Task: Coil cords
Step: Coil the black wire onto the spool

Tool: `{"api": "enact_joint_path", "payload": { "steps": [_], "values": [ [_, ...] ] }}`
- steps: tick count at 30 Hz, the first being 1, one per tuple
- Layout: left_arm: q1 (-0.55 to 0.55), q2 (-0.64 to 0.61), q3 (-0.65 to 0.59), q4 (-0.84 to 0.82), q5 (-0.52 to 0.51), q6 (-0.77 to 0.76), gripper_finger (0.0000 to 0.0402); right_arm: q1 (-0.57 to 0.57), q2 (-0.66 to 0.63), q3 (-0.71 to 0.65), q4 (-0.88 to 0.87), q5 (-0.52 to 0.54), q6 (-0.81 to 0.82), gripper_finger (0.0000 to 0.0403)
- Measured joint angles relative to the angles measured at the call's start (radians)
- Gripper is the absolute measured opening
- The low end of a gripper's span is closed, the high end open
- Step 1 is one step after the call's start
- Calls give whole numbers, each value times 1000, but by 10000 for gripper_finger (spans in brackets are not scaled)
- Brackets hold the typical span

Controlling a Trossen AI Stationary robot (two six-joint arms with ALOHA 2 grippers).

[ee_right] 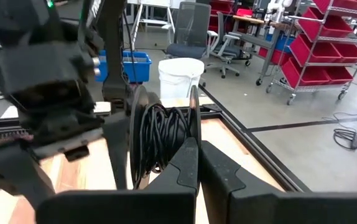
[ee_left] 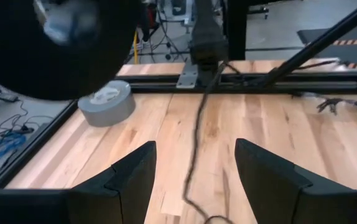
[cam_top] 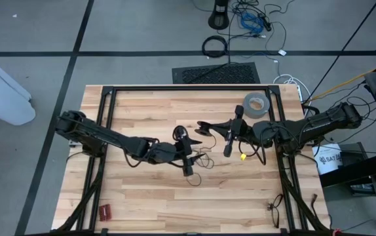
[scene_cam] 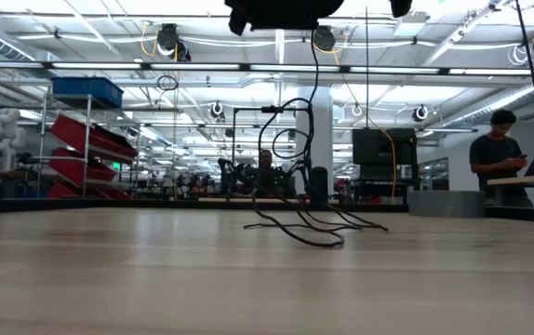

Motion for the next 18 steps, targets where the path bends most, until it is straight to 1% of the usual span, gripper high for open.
{"api": "enact_joint_path", "payload": {
  "steps": [4, 7, 11, 16, 18],
  "values": [
    [1, 18, 0, 1, 4, 12, 219, 0, 0, 0, -1, -2, 5, 0],
    [0, 19, 0, -4, 6, 43, 193, 0, 0, 0, -1, -2, 6, 0],
    [1, 19, 0, -7, 3, 56, 132, 6, 0, 0, -2, -2, 5, 0],
    [18, 19, 0, -57, -9, 52, 30, 9, 0, 0, -3, -2, 6, 0],
    [27, 19, 0, -91, -19, 41, 10, 13, 0, 0, -4, -2, 6, 0]
  ]
}}
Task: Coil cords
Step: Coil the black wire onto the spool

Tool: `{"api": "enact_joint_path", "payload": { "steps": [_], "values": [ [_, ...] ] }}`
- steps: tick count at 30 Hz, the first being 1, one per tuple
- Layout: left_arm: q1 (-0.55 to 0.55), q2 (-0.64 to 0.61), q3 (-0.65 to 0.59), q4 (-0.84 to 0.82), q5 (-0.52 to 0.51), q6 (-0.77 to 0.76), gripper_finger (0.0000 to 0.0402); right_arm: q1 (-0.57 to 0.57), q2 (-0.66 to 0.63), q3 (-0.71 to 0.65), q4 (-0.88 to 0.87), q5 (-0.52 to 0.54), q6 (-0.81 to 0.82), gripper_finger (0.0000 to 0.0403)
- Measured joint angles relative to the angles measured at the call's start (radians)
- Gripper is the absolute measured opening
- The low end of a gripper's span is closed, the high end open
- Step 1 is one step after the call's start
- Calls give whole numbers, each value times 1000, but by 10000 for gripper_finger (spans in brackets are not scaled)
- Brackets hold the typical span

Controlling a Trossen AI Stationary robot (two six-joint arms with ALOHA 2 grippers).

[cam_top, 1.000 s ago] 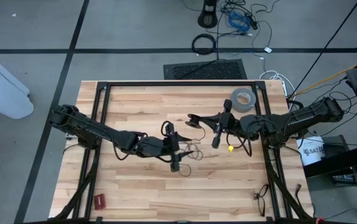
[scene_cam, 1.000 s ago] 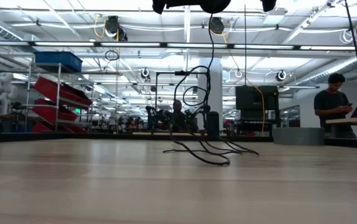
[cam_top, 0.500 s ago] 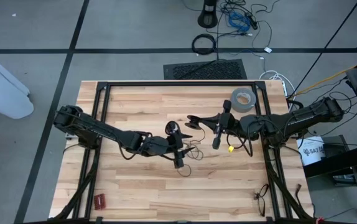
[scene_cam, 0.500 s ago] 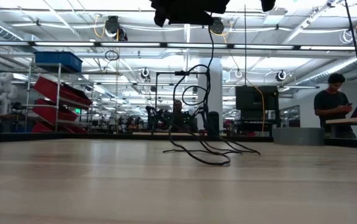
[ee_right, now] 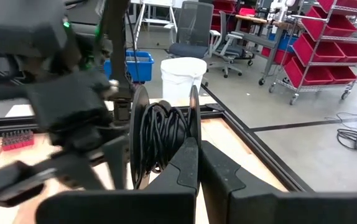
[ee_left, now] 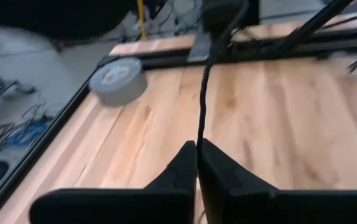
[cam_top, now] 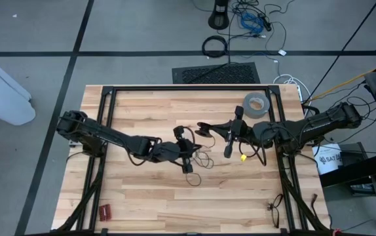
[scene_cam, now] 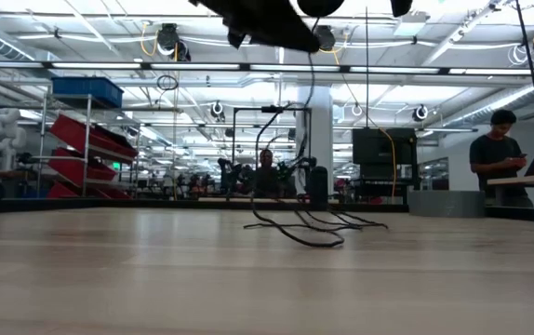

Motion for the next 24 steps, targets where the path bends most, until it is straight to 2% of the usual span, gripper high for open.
{"api": "enact_joint_path", "payload": {
  "steps": [8, 17, 24],
  "values": [
    [17, -7, 0, -95, -57, -15, 5, 15, 0, 0, -1, -5, 21, 0],
    [49, -9, 0, -162, -78, -16, 5, 14, 0, 0, -3, -118, 101, 0],
    [51, -86, 0, -259, -92, -17, 5, 14, 0, 0, -61, -129, 125, 0]
  ]
}}
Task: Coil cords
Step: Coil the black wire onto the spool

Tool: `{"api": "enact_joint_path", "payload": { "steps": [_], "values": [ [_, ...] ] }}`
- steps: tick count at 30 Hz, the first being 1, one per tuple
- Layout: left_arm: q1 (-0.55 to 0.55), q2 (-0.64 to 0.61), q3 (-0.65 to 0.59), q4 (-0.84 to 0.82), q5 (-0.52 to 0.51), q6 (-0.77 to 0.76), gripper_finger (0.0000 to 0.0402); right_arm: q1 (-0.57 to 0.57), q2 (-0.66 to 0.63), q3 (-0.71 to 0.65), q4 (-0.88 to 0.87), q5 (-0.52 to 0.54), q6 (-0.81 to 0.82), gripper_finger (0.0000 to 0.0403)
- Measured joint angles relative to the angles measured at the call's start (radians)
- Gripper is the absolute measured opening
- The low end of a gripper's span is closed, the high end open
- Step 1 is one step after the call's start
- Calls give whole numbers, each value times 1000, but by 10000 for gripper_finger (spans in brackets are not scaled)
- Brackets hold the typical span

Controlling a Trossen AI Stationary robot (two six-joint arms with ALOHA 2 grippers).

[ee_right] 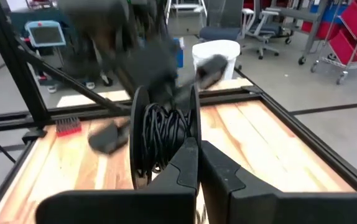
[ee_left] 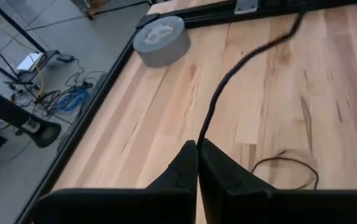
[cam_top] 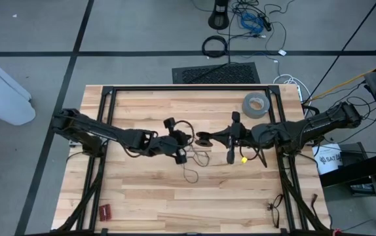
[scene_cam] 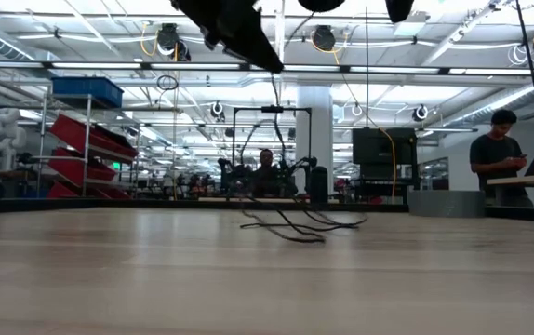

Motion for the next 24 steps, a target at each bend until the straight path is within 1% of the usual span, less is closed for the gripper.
{"api": "enact_joint_path", "payload": {
  "steps": [7, 10, 15, 21, 24],
  "values": [
    [-4, -113, 0, -114, 11, -54, 5, -1, 0, 0, -31, 8, 2, 0],
    [-15, -143, 0, -137, 14, -69, 5, -1, 9, 0, -45, 7, -3, 0],
    [-22, -164, 0, -160, 25, -77, 5, -3, 41, 0, -46, 7, -36, 0],
    [-22, -168, 0, -160, 92, -78, 5, -10, 83, 0, -45, 6, -113, 0],
    [-22, -168, 0, -163, 99, -79, 5, -10, 103, 0, -46, 34, -134, 0]
  ]
}}
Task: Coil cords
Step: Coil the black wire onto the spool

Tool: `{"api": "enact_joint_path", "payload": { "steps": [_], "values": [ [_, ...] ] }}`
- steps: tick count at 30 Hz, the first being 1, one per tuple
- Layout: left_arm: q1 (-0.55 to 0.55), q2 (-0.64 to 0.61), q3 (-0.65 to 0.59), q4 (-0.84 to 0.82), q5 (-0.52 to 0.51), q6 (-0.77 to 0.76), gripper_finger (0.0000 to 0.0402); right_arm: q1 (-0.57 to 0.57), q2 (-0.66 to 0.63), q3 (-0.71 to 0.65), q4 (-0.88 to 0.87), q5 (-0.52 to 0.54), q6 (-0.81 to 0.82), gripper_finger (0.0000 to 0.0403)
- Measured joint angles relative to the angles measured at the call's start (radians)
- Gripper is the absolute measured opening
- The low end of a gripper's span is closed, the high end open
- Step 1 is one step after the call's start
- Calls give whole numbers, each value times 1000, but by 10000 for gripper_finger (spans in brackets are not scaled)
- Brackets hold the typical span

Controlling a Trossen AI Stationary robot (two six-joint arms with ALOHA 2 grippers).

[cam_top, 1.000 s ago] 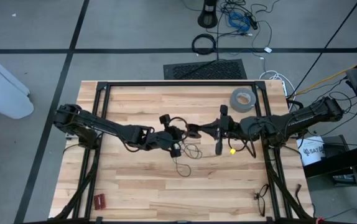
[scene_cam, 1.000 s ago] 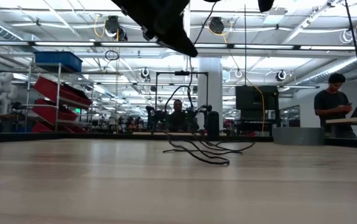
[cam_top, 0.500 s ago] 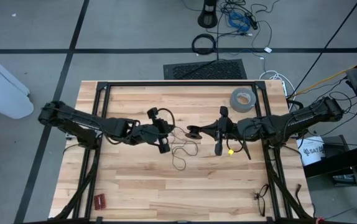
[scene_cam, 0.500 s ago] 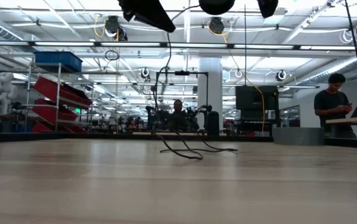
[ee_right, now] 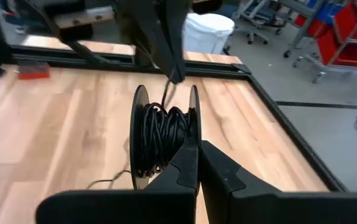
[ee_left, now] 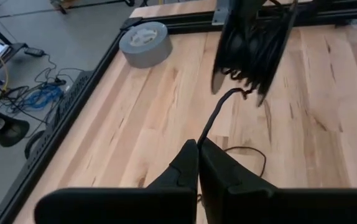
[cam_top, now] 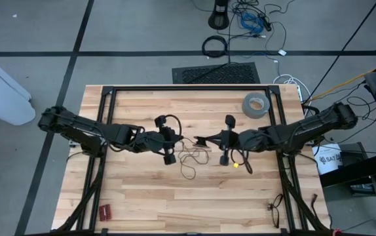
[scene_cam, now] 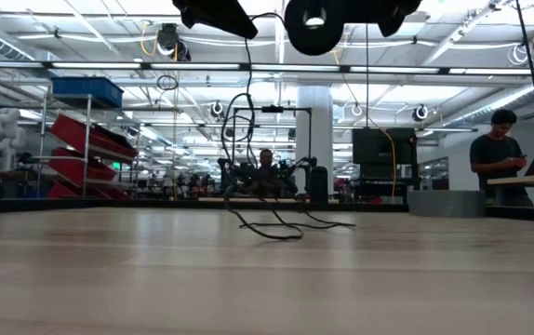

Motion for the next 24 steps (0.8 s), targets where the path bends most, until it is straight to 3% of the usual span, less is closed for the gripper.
{"api": "enact_joint_path", "payload": {
  "steps": [16, 24],
  "values": [
    [7, -48, 35, 7, 17, -85, 2, -15, 82, 0, 17, 125, -60, 0],
    [39, -47, 47, 57, 55, -184, 2, -52, 125, 0, 167, 132, -84, 0]
  ]
}}
